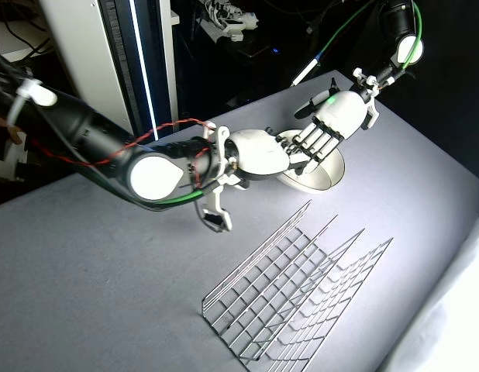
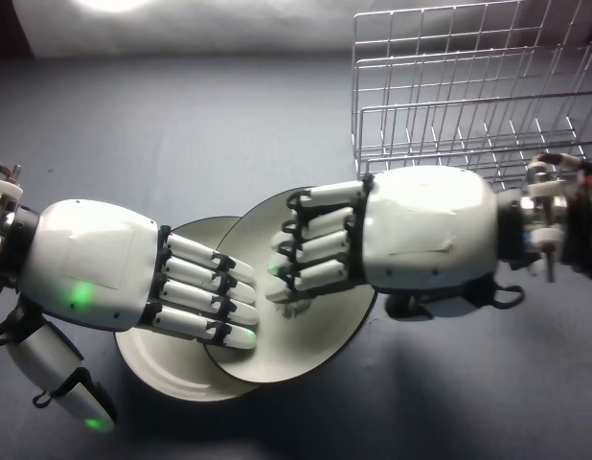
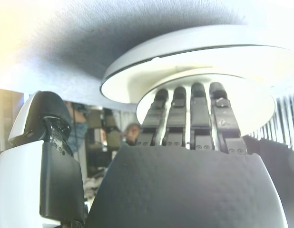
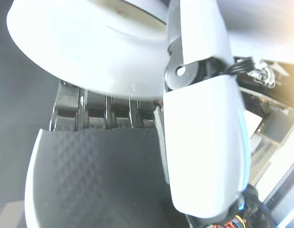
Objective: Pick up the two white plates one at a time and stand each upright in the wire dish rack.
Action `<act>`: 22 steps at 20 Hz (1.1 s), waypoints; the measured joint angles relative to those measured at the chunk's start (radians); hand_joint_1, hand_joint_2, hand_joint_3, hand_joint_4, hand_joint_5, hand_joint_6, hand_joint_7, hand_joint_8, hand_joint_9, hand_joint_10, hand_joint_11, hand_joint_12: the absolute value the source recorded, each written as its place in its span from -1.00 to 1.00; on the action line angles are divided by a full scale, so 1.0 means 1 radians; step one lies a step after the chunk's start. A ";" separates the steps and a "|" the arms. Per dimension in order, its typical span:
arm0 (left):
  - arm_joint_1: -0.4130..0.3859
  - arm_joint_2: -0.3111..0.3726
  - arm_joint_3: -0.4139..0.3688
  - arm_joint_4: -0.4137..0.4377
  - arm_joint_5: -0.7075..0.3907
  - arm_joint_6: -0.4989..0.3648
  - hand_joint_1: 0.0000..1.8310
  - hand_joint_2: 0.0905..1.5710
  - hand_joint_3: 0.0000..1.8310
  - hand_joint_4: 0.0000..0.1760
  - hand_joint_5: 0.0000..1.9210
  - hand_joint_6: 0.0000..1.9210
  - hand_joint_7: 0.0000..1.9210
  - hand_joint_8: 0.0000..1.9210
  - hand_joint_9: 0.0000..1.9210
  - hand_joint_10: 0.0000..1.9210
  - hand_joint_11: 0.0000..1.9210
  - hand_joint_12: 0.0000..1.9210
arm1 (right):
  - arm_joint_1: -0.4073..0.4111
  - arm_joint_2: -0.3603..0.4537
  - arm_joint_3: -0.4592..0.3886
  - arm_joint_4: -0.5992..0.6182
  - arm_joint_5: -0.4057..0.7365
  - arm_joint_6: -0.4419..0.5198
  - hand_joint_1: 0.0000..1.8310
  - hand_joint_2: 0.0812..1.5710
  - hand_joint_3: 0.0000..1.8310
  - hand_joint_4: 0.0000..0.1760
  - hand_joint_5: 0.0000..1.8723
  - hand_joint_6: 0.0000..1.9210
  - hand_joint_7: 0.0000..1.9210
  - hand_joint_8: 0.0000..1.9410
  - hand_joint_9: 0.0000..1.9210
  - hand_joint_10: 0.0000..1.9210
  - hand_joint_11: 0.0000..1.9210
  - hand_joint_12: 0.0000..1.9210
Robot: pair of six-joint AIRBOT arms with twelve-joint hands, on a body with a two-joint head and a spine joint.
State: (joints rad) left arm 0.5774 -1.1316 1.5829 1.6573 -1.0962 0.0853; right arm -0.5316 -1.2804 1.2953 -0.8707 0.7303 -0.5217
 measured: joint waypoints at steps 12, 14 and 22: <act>-0.001 -0.003 0.013 0.003 -0.004 0.000 -1.00 0.38 -1.00 -1.00 -1.00 -1.00 -1.00 -1.00 -1.00 -1.00 -0.97 -0.98 | 0.015 -0.098 0.059 0.047 -0.024 -0.013 0.42 0.29 -1.00 -1.00 -0.17 -0.96 -0.14 -0.98 -0.14 -0.95 -0.54 0.17; -0.001 -0.003 0.013 0.003 -0.004 0.000 -1.00 0.39 -0.99 -1.00 -1.00 -1.00 -1.00 -1.00 -1.00 -1.00 -0.97 -0.98 | 0.016 -0.098 0.059 0.050 -0.018 -0.017 0.42 0.34 -0.99 -1.00 -0.04 -0.93 -0.04 -0.97 -0.06 -0.93 -0.46 0.24; 0.014 0.006 0.012 -0.031 -0.005 -0.005 -1.00 0.39 -1.00 -1.00 -0.99 -1.00 -0.98 -0.99 -0.97 -0.99 -0.95 -0.97 | 0.024 -0.100 0.066 0.049 0.021 -0.019 0.51 0.34 -1.00 -1.00 0.05 -0.03 0.16 -0.21 -0.02 0.23 -0.20 0.56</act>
State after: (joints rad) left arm 0.5911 -1.1252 1.5951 1.6264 -1.1007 0.0803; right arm -0.5079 -1.3800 1.3613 -0.8219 0.7509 -0.5407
